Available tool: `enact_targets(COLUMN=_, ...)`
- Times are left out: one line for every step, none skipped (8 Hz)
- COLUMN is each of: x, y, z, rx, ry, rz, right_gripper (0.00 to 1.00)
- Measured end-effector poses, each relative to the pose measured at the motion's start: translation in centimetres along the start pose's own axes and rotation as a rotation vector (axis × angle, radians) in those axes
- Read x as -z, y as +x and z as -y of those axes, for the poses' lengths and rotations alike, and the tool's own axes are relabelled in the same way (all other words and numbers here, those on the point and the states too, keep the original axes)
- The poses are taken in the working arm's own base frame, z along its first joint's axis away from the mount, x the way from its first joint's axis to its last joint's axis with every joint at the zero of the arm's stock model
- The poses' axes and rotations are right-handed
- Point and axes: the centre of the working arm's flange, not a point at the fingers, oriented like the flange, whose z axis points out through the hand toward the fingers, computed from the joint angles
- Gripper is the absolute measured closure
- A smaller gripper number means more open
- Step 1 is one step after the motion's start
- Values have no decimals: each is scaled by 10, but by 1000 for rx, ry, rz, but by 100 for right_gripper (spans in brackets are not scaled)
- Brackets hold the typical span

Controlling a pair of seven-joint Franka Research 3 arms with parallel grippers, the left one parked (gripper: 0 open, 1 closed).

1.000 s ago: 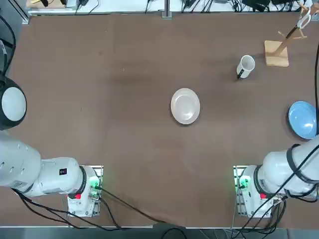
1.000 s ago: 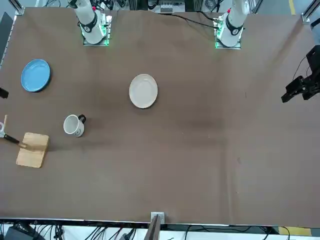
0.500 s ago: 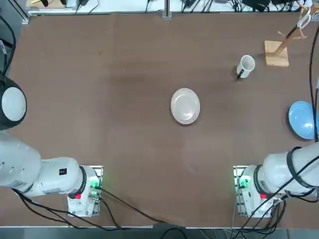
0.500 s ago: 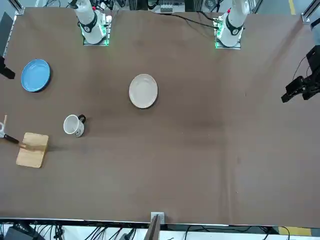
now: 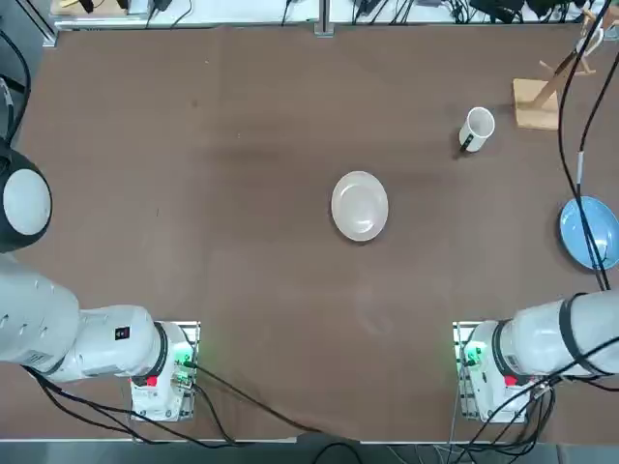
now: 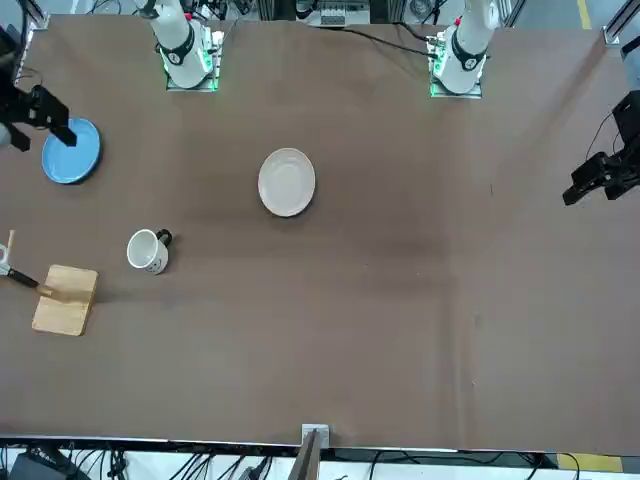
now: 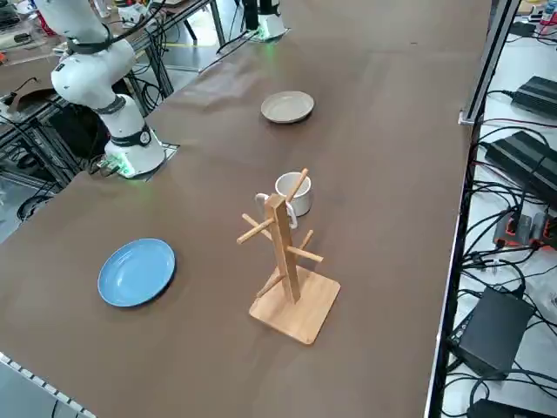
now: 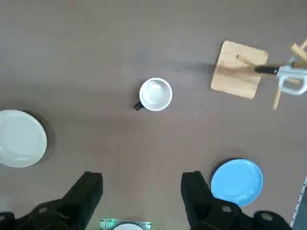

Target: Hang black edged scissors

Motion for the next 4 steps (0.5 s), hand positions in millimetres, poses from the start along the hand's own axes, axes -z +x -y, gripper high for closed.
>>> enact_targets(x=1, y=-11, z=3, rx=0, ry=23, rz=0, right_gripper=0)
enact_targets(x=3, y=-21, z=1, rx=-8, ry=64, rz=-6, right_gripper=0)
enact_targets(x=6, y=-29, z=-6, rx=-24, ry=92, rz=-16, right_gripper=0)
enact_targets(x=8, y=-34, z=-10, rx=-33, ry=104, rz=-24, right_gripper=0)
